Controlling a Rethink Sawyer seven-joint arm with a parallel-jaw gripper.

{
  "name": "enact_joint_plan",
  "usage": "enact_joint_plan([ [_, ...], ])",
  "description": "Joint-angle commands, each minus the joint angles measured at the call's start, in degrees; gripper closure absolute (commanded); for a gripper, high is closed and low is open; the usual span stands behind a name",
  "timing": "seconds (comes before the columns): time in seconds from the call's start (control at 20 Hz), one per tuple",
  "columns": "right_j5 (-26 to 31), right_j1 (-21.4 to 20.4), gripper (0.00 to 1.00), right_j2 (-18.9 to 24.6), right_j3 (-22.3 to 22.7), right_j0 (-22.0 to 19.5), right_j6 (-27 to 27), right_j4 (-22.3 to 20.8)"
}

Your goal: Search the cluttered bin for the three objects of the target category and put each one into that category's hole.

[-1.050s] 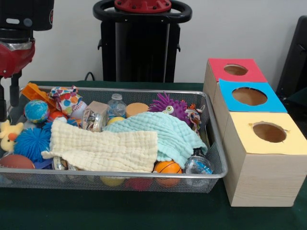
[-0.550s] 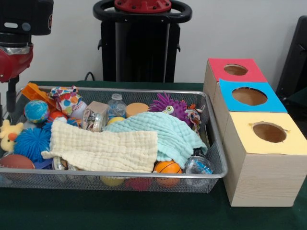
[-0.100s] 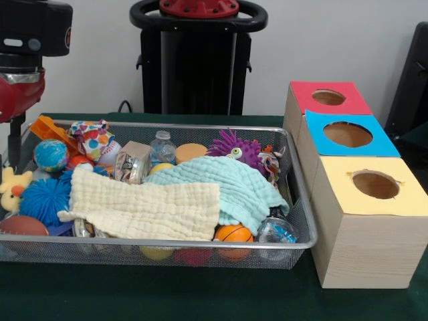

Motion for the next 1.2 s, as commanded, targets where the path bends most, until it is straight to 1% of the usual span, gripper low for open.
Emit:
enact_joint_plan([
  [0.05, -2.9, 2.0, 0.00, 7.4, 8.8, -2.0, 3.3, -0.5],
  [0.3, -2.3, 1.6, 0.00, 7.3, 9.0, -2.1, 3.4, -0.5],
  [0.7, -3.5, 1.9, 0.00, 8.1, 9.6, -2.0, 4.2, -0.3],
  [1.2, -4.7, 2.0, 0.00, 7.6, 10.4, -1.0, 5.5, -0.6],
])
